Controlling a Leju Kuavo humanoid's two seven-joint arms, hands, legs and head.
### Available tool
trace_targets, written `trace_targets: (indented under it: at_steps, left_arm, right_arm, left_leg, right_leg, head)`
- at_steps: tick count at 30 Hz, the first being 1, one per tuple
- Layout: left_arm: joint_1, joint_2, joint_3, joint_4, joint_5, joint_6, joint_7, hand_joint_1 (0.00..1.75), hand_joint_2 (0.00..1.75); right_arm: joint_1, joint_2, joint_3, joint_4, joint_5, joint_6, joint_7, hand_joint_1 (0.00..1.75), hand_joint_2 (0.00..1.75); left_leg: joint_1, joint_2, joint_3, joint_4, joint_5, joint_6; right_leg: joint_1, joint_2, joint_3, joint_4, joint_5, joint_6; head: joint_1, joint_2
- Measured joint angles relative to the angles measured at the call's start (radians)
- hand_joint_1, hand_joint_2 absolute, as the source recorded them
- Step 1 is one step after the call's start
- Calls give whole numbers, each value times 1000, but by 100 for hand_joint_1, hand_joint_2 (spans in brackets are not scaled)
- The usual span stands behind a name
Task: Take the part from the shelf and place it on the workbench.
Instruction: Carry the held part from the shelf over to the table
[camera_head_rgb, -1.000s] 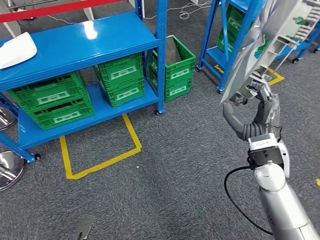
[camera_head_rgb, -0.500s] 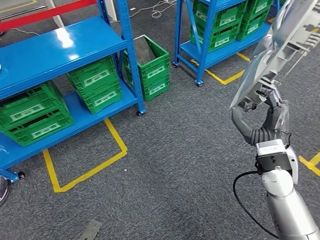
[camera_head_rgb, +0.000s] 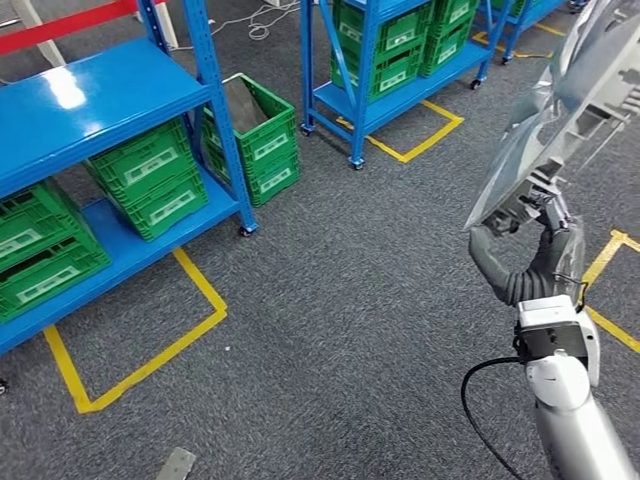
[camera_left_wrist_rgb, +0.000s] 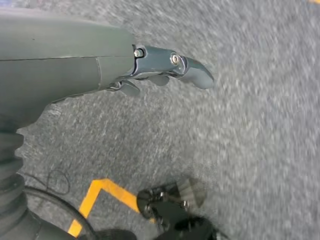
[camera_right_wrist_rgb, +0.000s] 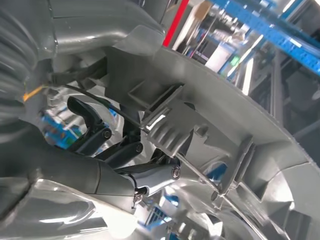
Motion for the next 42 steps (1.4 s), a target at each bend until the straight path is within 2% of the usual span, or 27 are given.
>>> trace_targets:
  at_steps: [2, 3, 5, 7, 8, 10, 12, 13, 15, 17, 18, 19, 21, 22, 23, 25, 26, 28, 30, 31, 32, 33, 34, 36, 38, 40, 42]
  left_arm:
    - [2, 0, 0, 0, 2, -9, -1, 0, 175]
    - [2, -1, 0, 0, 4, -19, -2, 0, 175]
    - [1, -1, 0, 0, 6, -41, -4, 0, 175]
    - [1, 0, 0, 0, 5, -55, -6, 0, 175]
    - [1, 1, 0, 0, 4, -60, -8, 0, 175]
    - [2, 2, 0, 1, 2, -68, -6, 0, 175]
    - [1, 3, 0, 1, 0, -77, 5, 0, 175]
    - [1, 3, 0, 1, -1, -80, 12, 0, 175]
    - [3, 3, 0, 2, -1, -86, 21, 0, 175]
    - [6, 3, 0, 3, -1, -88, 25, 0, 175]
    - [6, 2, 0, 4, -1, -89, 25, 0, 175]
    - [5, 3, 0, 4, -2, -90, 27, 0, 175]
    - [5, 6, 0, 4, -4, -97, 41, 0, 175]
    - [5, 8, -1, 5, -7, -103, 53, 0, 175]
    - [5, 10, -1, 5, -10, -108, 67, 0, 175]
    - [5, 13, -1, 6, -17, -118, 94, 0, 175]
    - [4, 13, -1, 6, -20, -121, 106, 0, 175]
    - [4, 14, -1, 6, -27, -125, 131, 0, 175]
    - [5, 17, -1, 6, -33, -127, 155, 0, 175]
    - [7, 19, -1, 6, -36, -127, 165, 0, 175]
    - [8, 20, -1, 6, -38, -128, 170, 0, 175]
    - [8, 22, -1, 6, -39, -128, 174, 0, 175]
    - [8, 23, -1, 6, -40, -127, 177, 0, 175]
    - [7, 24, -1, 6, -40, -124, 179, 0, 175]
    - [7, 27, -1, 6, -40, -120, 179, 0, 175]
    - [7, 28, -1, 6, -41, -115, 178, 0, 175]
    - [6, 28, -1, 6, -41, -111, 177, 0, 175]
  right_arm:
    - [6, 0, -3, -1, 1, 0, -1, 175, 175]
    - [8, 0, -5, -1, 1, 0, -1, 175, 175]
    - [10, 0, -8, -1, 2, 1, 0, 175, 175]
    - [9, 0, -9, -1, 4, 1, -1, 175, 175]
    - [9, 0, -10, -2, 5, 1, -2, 175, 175]
    - [11, 0, -11, -4, 6, 1, -4, 175, 175]
    - [12, 0, -13, -5, 7, 1, -3, 175, 175]
    - [11, 0, -13, -6, 7, 1, -3, 175, 175]
    - [11, 0, -13, -6, 8, 1, -4, 175, 175]
    - [12, 0, -13, -6, 9, 1, -4, 175, 175]
    - [12, 0, -13, -6, 9, 1, -4, 175, 175]
    - [13, 0, -13, -6, 10, 1, -4, 175, 175]
    - [12, 1, -14, -6, 11, 1, -4, 175, 175]
    - [11, 2, -14, -6, 13, 2, -4, 175, 175]
    - [10, 3, -15, -6, 15, 2, -5, 175, 175]
    - [10, 3, -16, -6, 18, 4, -6, 175, 175]
    - [11, 3, -17, -6, 20, 4, -6, 175, 175]
    - [11, 4, -18, -6, 22, 5, -6, 175, 175]
    - [10, 4, -18, -6, 25, 6, -7, 175, 175]
    - [10, 5, -18, -6, 26, 6, -8, 175, 175]
    - [11, 5, -18, -6, 27, 6, -9, 175, 175]
    - [12, 5, -18, -6, 28, 6, -10, 175, 175]
    - [13, 5, -18, -6, 28, 6, -10, 175, 175]
    - [13, 5, -18, -6, 29, 6, -11, 175, 175]
    - [13, 6, -18, -6, 31, 6, -12, 175, 175]
    - [16, 6, -18, -7, 33, 6, -14, 175, 175]
    - [20, 6, -19, -8, 33, 6, -14, 175, 175]
  left_leg:
    - [0, 23, 0, 0, -1, -1]
    - [0, 34, 0, 1, -2, -2]
    - [1, 51, 1, 5, -7, -9]
    - [-4, 64, -1, 13, -13, -20]
    - [-7, 70, -1, 17, -14, -25]
    - [-8, 82, -1, 19, -16, -32]
    - [-4, 67, -7, 41, -38, -40]
    - [-2, 50, -21, 79, -64, -43]
    - [-1, 21, -76, 210, -132, -46]
    - [-2, 15, -121, 309, -160, -42]
    - [-3, 14, -121, 308, -146, -37]
    - [-4, 9, -104, 267, -114, -30]
    - [-8, -24, -47, 137, -42, -9]
    - [-10, -41, -24, 84, -21, -1]
    - [-11, -53, -11, 52, -15, 5]
    - [-12, -47, -4, 30, -19, 6]
    - [-10, -37, -2, 21, -17, 5]
    - [-5, -19, 4, 6, -10, 3]
    - [-4, 0, 5, 2, -9, 3]
    - [-4, 11, 5, 2, -9, 3]
    - [-4, 21, 5, 2, -10, 3]
    - [-4, 31, 6, 3, -11, 2]
    - [-3, 40, 6, 4, -13, -1]
    - [-4, 57, 6, 12, -21, -11]
    - [-9, 70, 3, 25, -29, -22]
    - [-13, 85, 4, 30, -33, -28]
    - [-8, 80, 4, 41, -48, -35]
  right_leg:
    - [-4, -6, -36, 81, -21, 7]
    - [-6, -10, -25, 66, -5, 9]
    - [-8, -36, 45, -59, 50, 13]
    - [-5, -61, 107, -165, 77, 4]
    - [-2, -64, 118, -183, 77, -4]
    - [1, -47, 116, -182, 78, -22]
    - [-1, -33, 115, -183, 81, -35]
    - [-1, -26, 116, -184, 83, -40]
    - [0, -10, 116, -184, 84, -48]
    - [5, 11, 116, -184, 84, -51]
    - [7, 22, 116, -184, 84, -51]
    - [9, 33, 117, -184, 85, -51]
    - [13, 53, 119, -183, 86, -50]
    - [12, 62, 117, -182, 87, -49]
    - [11, 70, 113, -182, 89, -45]
    - [7, 87, 104, -183, 95, -34]
    - [7, 85, 97, -182, 95, -29]
    - [9, 48, 73, -145, 69, -20]
    - [6, 5, 20, -32, 10, -10]
    - [3, -2, -9, 30, -15, -5]
    - [-1, -4, -29, 73, -26, 0]
    - [-4, -7, -30, 79, -18, 4]
    - [-8, -13, -11, 45, 6, 8]
    - [-9, -47, 60, -82, 59, 14]
    - [-5, -71, 105, -162, 74, 4]
    - [-2, -59, 108, -169, 70, -14]
    - [-3, -42, 107, -168, 71, -27]
  head:
    - [0, 0]
    - [0, 0]
    - [0, 0]
    - [0, 0]
    - [0, 0]
    - [0, 0]
    - [-1, 0]
    - [-2, 0]
    - [-3, 0]
    - [-3, 0]
    - [-3, 0]
    - [-3, 0]
    - [-2, 0]
    - [-1, 0]
    - [-1, 0]
    - [-3, 0]
    - [-3, 0]
    - [2, 0]
    - [8, 0]
    - [8, 0]
    - [8, 0]
    - [8, 0]
    - [8, 0]
    - [9, 0]
    - [9, 0]
    - [9, 0]
    - [8, 0]
